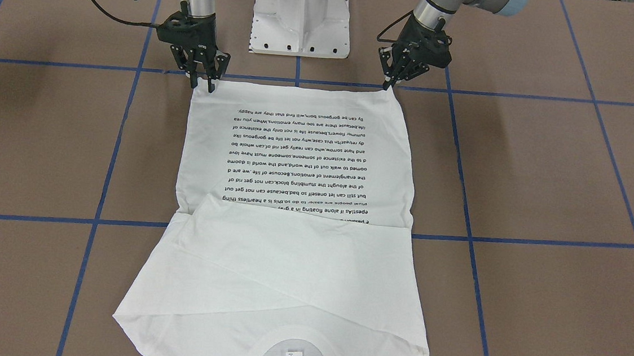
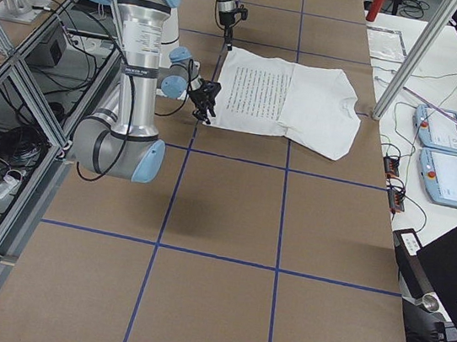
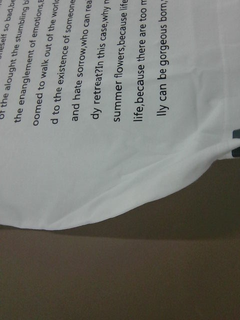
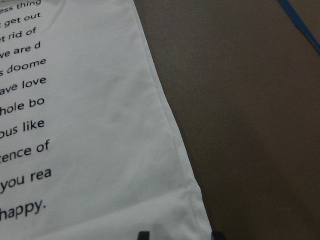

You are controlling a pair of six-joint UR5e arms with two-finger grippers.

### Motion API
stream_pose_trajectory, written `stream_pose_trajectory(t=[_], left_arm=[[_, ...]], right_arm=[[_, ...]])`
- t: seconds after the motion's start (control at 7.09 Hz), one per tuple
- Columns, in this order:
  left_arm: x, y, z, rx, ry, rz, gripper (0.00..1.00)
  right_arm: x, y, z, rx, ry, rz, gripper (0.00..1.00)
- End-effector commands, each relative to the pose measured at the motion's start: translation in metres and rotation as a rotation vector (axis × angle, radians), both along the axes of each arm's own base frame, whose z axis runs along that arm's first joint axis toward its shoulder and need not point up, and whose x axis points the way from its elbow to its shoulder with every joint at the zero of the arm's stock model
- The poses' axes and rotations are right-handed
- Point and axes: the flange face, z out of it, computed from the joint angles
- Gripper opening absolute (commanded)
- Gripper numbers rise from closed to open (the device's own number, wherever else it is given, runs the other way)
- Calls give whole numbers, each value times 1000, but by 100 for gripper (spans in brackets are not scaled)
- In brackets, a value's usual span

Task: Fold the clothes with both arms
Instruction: 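Grasp the hem corners with both grippers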

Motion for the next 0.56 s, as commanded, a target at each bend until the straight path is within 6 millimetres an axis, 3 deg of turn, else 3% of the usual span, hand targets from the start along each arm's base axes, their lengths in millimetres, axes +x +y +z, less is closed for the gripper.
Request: stream_pose_trajectory(t=[0.0,0.42], left_arm=[[0,0,0,0,1,0,0],[0,0,0,0,1,0,0]], right_arm=[[1,1,3,3,6,-1,52],[1,3,6,2,37,-5,56]])
